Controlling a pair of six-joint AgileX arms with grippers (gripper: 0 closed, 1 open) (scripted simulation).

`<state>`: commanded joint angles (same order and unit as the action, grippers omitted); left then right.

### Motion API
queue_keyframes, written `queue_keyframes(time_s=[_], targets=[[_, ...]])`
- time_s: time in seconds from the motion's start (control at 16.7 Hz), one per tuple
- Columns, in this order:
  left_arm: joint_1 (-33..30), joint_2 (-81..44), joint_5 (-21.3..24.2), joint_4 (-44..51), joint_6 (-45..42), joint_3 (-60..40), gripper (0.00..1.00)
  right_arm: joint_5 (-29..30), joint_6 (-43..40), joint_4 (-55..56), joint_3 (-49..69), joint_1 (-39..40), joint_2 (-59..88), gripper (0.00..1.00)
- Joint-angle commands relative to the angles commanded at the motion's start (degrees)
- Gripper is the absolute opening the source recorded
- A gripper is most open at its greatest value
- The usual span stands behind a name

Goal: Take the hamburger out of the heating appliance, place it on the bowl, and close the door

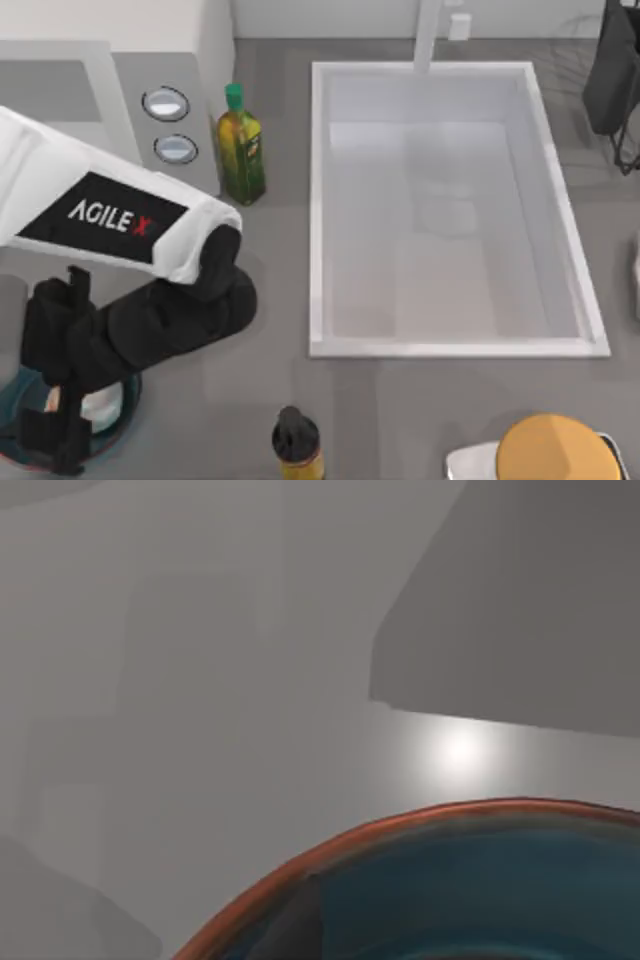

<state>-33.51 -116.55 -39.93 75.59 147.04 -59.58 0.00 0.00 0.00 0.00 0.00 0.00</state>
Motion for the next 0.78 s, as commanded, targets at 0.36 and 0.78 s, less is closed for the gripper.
queue_keyframes(time_s=[0.36,0.78], targets=[[5.2,31.5,12.7,-20.4,-33.1,14.6,1.0,0.0,0.0,0.0,0.0,0.0,0.0,1.0],[15.5,73.9,27.3,-46.9,-87.8,34.8,1.0,0.0,0.0,0.0,0.0,0.0,0.0,1.0]])
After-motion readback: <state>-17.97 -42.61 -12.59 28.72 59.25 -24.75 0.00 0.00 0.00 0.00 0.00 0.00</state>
